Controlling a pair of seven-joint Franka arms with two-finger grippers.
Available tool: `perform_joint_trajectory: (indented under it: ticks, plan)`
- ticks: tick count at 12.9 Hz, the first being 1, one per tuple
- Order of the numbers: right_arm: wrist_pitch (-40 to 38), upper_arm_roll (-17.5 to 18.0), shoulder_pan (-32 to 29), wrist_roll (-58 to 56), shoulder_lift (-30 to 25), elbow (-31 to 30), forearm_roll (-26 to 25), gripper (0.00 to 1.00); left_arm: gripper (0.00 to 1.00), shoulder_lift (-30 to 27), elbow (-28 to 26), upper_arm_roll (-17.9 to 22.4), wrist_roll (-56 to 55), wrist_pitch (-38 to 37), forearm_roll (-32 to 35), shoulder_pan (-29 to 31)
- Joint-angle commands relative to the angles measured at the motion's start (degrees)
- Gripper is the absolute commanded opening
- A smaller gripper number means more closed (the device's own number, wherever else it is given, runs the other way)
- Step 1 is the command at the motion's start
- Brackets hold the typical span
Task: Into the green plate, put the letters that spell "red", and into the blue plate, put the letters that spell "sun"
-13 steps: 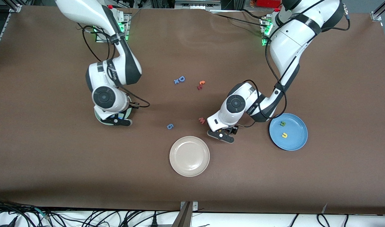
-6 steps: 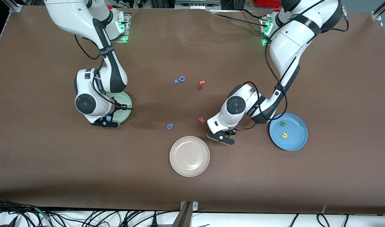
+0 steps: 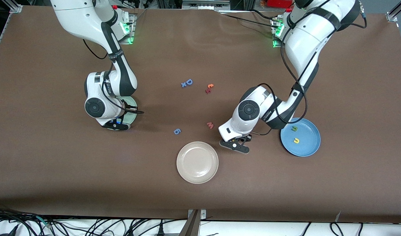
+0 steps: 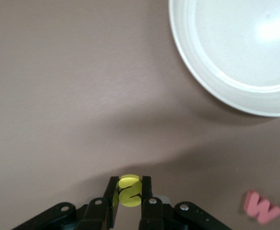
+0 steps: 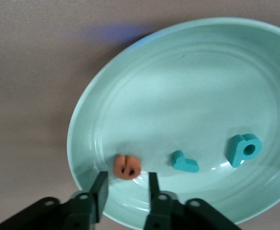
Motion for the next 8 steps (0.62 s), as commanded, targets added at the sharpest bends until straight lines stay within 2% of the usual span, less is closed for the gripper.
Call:
perform_joint_trajectory:
  ticks: [1,2,5,8]
  plan:
    - [-0.19,-0.16,-0.05,-1.61,-1.25,-0.18,1.38,0.91,0.07,-5.25,-1.59,-1.02,1.50,-6.37,1.23,2.19]
    - [-1.33,-0.42,-0.05,-1.61,-2.56,0.08,1.38,0.99,0.07,-6.66,-1.86,-1.02,4.99,-8.40,0.97,3.41]
    - [-10.00,-2.44,-0.05,-1.61,-5.21,4.63,1.21,0.99,0.08,-9.57,-2.30,-1.02,21.49,-12.97,-4.82,10.69]
    - [-20.64,-4.72,-0.05,-1.43,-6.27,12.62,0.86,0.99,0.09,-10.19,-5.11,-1.46,32.60,-13.60,-6.15,18.08]
